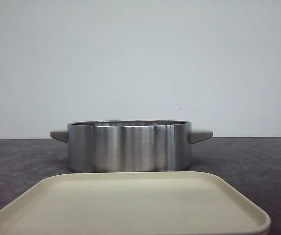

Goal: Steam buns

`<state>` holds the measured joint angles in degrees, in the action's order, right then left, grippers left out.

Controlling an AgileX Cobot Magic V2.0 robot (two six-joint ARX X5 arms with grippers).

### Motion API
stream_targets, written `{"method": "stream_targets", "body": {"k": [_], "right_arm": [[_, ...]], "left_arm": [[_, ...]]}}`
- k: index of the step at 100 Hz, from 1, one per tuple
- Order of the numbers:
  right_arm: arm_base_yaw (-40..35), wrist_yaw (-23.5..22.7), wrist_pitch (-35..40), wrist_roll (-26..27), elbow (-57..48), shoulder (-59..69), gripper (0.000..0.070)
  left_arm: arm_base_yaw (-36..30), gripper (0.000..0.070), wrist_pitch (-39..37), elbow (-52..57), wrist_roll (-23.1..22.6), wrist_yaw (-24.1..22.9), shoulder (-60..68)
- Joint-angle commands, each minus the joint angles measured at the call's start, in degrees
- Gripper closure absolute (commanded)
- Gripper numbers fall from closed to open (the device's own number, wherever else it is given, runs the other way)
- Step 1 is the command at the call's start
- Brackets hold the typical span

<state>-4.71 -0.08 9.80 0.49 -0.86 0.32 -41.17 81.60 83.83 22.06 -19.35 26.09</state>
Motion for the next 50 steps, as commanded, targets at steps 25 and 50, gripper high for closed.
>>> {"method": "stream_targets", "body": {"k": [25,50], "right_arm": [[-0.02,0.07,-0.83,0.37,0.22,-0.11,0.0696],[-0.02,0.04,-0.83,0.37,0.22,-0.11,0.0696]], "left_arm": [[-0.44,0.0682,2.21,0.98,0.09,-0.17,-0.09],[-0.44,0.0683,2.21,0.98,0.09,-0.17,-0.09]]}}
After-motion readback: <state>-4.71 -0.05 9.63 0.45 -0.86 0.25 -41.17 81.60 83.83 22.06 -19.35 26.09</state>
